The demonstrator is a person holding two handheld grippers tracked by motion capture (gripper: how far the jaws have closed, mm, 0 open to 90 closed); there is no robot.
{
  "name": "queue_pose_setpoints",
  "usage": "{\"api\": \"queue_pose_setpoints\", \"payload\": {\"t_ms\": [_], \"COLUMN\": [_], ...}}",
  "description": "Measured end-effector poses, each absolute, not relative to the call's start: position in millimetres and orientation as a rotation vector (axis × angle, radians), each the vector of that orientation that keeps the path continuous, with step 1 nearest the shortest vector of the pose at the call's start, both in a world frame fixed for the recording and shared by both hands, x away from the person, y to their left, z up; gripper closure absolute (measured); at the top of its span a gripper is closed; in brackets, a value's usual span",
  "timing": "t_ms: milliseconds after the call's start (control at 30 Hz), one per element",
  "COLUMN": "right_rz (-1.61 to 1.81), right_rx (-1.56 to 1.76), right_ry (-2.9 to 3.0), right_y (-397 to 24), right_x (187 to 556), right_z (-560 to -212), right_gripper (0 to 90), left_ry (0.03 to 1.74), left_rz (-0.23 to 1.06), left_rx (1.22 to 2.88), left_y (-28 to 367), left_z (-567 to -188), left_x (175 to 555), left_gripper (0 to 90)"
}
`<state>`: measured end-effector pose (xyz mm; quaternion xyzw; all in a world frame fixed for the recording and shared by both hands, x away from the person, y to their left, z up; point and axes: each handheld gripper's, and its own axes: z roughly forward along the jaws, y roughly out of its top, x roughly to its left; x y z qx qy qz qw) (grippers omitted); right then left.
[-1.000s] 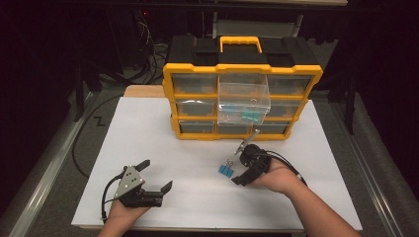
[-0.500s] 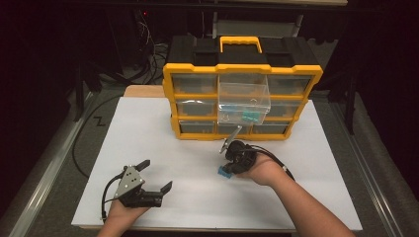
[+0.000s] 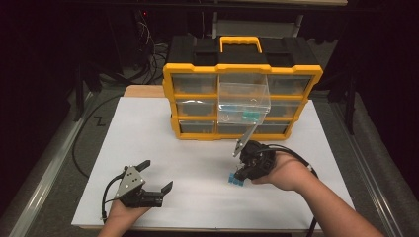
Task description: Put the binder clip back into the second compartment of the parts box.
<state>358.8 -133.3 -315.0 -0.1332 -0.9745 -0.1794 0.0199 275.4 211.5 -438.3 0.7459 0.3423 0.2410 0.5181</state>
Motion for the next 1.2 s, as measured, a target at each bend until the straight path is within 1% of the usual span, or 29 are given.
{"api": "queue_pose_setpoints", "payload": {"t_ms": [333,667,900,1100,1200], "right_rz": [-0.585,-0.618,-0.651,-0.642,-0.654], "right_rx": [-0.432,-0.441,-0.447,-0.461,-0.460], "right_ry": [-3.032,-3.059,-3.069,-3.145,-3.159], "right_y": [-161.0,-175.0,-175.7,-169.8,-163.7], "right_x": [353.8,355.3,356.0,358.2,364.2], "right_z": [-251.1,-178.9,-131.9,-101.0,-91.5], "right_gripper": [90.0,90.0,90.0,90.0,90.0], "left_ry": [0.827,0.828,0.833,0.821,0.828], "left_rz": [0.583,0.581,0.571,0.584,0.575], "left_rx": [1.783,1.784,1.782,1.782,1.767], "left_y": [211.9,212.0,210.7,211.7,210.9], "left_z": [-438.3,-438.4,-439.7,-437.2,-437.0], "left_x": [274.8,275.1,275.7,273.7,273.4], "left_gripper": [0.2,0.2,0.2,0.2,0.2]}}
